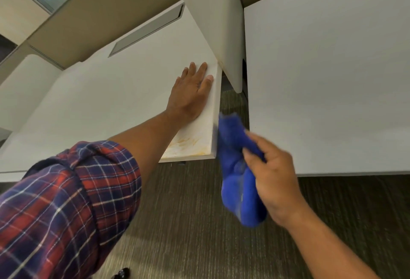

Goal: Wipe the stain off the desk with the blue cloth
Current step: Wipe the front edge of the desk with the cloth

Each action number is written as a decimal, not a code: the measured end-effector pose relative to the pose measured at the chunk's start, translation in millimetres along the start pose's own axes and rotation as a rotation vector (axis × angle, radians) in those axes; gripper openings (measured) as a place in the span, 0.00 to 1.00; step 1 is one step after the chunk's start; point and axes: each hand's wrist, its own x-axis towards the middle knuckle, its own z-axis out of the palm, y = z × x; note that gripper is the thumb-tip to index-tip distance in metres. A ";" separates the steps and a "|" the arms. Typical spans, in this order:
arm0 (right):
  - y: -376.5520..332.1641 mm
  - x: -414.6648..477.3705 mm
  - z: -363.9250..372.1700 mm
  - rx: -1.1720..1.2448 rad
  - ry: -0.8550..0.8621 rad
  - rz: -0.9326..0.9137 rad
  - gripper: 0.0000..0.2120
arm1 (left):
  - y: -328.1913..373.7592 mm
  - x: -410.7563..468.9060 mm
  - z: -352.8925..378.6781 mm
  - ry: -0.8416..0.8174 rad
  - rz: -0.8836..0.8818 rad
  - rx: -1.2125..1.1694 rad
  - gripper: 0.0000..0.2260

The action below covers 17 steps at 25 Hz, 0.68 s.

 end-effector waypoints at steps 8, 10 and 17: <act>7.6 17.2 22.1 -0.120 -0.077 0.028 0.23 | 2.2 -0.9 -2.3 0.011 -0.004 0.000 0.29; 12.2 -11.1 19.4 -0.088 -0.133 0.022 0.25 | 3.0 -2.0 -2.5 0.014 -0.011 0.007 0.29; 8.1 -20.7 13.6 0.029 0.044 0.039 0.20 | 3.7 -3.3 -2.7 0.003 -0.025 0.012 0.29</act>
